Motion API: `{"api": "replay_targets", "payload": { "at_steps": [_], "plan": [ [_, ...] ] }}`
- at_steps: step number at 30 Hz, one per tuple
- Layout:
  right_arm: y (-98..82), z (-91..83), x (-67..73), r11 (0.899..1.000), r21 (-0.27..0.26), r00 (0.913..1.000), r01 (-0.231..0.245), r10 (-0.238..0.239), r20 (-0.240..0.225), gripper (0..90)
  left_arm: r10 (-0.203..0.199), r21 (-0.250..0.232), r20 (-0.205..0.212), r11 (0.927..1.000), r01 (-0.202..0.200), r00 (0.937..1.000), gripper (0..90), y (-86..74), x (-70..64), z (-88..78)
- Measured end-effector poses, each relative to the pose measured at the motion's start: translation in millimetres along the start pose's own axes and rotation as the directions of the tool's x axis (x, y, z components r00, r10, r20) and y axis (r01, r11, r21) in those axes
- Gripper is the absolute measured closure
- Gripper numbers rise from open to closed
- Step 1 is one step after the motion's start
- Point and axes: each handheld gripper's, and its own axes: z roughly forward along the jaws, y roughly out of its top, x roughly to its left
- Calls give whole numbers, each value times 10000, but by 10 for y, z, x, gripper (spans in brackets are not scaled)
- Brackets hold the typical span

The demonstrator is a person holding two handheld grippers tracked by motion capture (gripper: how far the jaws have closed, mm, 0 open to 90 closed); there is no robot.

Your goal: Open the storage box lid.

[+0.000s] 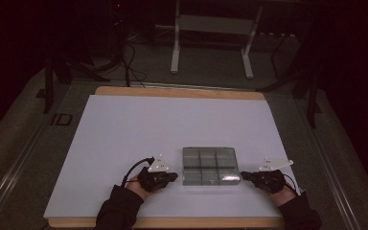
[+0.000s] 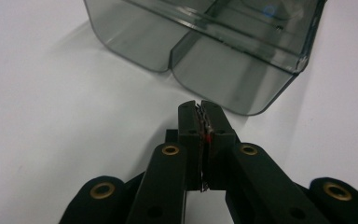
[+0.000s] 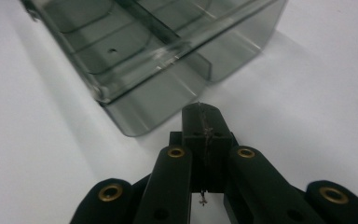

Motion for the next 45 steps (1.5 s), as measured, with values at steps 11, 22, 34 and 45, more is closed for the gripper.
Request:
{"api": "replay_targets", "payload": {
  "at_steps": [11, 22, 34, 45],
  "plan": [
    [48, 10, 23, 9999, -139, 9990, -6, 0, -455, 900, 260, -266, 370, 9993, -250, 9990, 900, 63, -27, 66],
    [53, 11, 27, 9999, -146, 9975, -24, 13, -714, 900, 296, -441, 358, 9986, -280, 9989, 900, 82, -41, 39],
    [90, -31, 20, 9997, -222, 9970, -62, 44, -773, 900, 291, -605, 410, 9978, -266, 9987, 900, 111, -55, -10],
    [138, -90, 13, 9983, -530, 9954, -229, 178, -942, 900, 218, -930, 666, 9955, -155, 9975, 900, 137, -66, -50]
  ]
}}
